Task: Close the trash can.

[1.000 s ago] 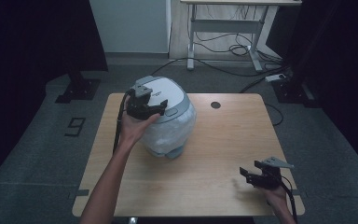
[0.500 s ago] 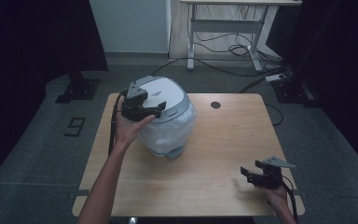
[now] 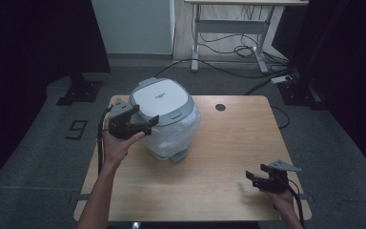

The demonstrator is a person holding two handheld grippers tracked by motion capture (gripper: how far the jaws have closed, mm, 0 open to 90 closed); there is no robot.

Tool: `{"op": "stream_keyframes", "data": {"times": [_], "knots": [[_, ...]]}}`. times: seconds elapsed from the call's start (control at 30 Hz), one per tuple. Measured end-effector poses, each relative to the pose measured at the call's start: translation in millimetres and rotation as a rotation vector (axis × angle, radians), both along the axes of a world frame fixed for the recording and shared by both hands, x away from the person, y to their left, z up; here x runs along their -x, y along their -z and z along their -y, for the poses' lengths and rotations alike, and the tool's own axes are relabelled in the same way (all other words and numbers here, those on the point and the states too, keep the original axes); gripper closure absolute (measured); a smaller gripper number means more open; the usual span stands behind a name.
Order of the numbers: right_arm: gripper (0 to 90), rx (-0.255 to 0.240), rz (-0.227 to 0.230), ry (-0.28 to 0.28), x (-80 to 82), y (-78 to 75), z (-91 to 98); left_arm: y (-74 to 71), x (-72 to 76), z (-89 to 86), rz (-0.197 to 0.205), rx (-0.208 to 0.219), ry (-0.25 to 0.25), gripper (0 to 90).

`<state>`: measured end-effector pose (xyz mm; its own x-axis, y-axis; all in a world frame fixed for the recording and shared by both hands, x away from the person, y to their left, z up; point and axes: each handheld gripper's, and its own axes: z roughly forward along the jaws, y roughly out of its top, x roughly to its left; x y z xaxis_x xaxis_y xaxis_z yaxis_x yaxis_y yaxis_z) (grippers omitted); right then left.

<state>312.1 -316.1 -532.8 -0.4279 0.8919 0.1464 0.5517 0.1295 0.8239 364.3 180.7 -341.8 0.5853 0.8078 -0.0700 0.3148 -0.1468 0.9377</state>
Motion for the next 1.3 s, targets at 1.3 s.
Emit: {"op": "stream_keyframes", "data": {"times": [1.3], "knots": [[21.0,0.027,0.003,-0.004,-13.4,4.2,2.5,153.2,48.7,-16.4,-0.222,-0.072,-0.046,14.3]]}}
